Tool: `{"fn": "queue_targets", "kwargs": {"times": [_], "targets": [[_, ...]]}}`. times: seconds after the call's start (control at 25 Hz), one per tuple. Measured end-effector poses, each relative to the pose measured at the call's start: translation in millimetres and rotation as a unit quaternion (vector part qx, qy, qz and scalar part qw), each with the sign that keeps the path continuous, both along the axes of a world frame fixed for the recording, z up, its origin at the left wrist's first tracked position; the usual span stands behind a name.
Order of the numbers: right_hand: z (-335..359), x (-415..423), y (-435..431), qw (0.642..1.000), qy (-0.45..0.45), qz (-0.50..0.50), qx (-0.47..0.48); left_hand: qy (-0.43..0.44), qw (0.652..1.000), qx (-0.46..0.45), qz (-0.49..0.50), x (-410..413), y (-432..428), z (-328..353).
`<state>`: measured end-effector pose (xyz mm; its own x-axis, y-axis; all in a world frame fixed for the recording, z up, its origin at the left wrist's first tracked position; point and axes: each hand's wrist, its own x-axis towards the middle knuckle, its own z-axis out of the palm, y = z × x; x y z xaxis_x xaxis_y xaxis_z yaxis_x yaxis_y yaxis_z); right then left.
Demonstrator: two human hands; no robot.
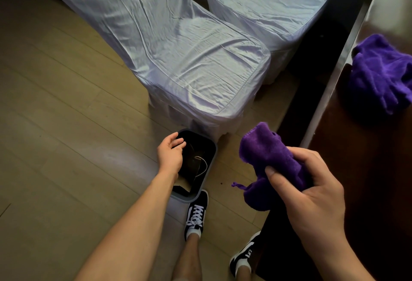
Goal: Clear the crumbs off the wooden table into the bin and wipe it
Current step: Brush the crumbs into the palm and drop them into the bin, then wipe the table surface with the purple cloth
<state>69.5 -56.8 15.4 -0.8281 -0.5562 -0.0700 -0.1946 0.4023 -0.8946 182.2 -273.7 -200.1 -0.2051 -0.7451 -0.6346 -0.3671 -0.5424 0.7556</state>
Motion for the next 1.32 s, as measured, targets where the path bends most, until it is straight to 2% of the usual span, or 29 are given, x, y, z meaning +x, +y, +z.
{"fn": "queue_targets", "kwargs": {"times": [0.16, 0.28, 0.44, 0.6, 0.84, 1.04, 1.16, 1.32], "targets": [[0.0, 0.1, 0.0, 1.000, -0.004, 0.002, -0.001, 0.023, 0.999, 0.019, 0.040, -2.6, 0.3, 5.5], [-0.3, -0.3, -0.2, 1.000, -0.008, -0.005, 0.001, 0.072, 0.992, 0.066, 0.084, 0.0, -1.5, 9.9], [1.2, 0.3, -0.5, 1.000, -0.013, -0.002, -0.003, 0.191, 0.954, 0.184, 0.141, 8.5, -5.0, 19.8], [5.0, 0.5, 2.2, 0.999, -0.040, -0.027, -0.014, 0.245, 0.936, 0.210, 0.142, 10.0, -4.4, 42.8], [33.9, -7.5, 27.2, 0.992, -0.085, -0.090, -0.038, 0.246, 0.953, 0.171, 0.053, -3.4, 9.5, 109.2], [66.7, -18.3, 64.3, 0.988, -0.088, -0.119, -0.050, 0.206, 0.974, 0.059, -0.067, -29.7, 44.6, 171.5], [78.2, -24.6, 93.3, 0.984, -0.081, -0.149, -0.048, 0.218, 0.969, -0.002, -0.113, -50.2, 72.7, 196.8], [84.2, -40.0, 139.5, 0.970, -0.079, -0.226, -0.037, 0.252, 0.953, -0.006, -0.168, -88.9, 116.2, 223.8]]}}
